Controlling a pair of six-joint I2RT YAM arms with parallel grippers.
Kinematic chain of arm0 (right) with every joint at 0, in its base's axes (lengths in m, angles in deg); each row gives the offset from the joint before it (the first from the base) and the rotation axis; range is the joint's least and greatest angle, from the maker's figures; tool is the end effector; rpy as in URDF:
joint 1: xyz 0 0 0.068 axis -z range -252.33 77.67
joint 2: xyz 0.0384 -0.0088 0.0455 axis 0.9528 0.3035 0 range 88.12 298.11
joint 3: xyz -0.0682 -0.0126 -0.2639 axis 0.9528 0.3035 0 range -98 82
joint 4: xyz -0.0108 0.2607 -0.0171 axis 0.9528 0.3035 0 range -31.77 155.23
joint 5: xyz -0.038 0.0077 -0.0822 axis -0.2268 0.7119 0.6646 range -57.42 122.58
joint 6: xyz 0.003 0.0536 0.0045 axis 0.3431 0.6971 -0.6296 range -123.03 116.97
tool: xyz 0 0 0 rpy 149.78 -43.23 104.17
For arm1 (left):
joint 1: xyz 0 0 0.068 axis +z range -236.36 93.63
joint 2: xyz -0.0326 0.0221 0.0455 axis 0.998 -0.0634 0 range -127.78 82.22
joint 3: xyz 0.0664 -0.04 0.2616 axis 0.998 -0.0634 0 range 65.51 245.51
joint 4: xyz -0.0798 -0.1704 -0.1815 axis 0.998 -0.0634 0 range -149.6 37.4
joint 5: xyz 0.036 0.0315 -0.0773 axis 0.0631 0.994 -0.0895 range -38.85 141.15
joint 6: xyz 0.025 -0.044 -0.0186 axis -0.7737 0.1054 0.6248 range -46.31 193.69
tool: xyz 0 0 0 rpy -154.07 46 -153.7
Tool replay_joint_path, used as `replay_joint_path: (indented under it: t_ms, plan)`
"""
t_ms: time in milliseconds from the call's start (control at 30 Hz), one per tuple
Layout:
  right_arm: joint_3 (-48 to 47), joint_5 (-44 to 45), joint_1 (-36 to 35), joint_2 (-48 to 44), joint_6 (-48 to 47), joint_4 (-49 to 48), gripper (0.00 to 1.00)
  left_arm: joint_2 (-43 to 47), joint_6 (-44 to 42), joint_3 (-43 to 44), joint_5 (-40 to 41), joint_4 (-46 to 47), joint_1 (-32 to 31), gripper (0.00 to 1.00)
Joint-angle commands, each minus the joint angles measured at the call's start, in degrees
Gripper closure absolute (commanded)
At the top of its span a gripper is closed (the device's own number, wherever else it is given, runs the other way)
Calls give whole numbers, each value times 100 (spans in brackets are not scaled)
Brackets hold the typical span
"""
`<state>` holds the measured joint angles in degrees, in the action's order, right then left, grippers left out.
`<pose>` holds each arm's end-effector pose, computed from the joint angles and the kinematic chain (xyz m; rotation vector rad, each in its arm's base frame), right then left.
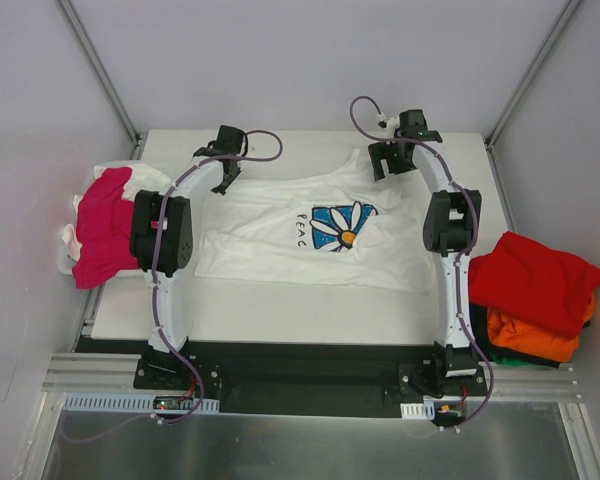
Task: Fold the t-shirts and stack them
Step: Grap the side of the flattened tshirt furthest away from the robot with both arms
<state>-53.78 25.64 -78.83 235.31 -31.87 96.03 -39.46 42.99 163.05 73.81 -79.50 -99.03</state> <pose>0.5613 0.0683 0.1842 -0.7869 2.2901 -0.0303 0.4654 -0.0905 0.2096 0.7472 2.3516 0.6235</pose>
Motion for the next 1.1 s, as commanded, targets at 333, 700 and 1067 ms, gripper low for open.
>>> replay_joint_path:
  t_ms: [333,700,1067]
  plan:
    - [-493,562,-246,239,-877,729,15,717,11,-208,213,-106,-34,100]
    - [-326,650,-369,230,-1159,869,32,690,55,-306,169,-105,-52,100]
    - [-54,650,-387,152,-1255,869,54,725,37,-323,213,-105,-69,100]
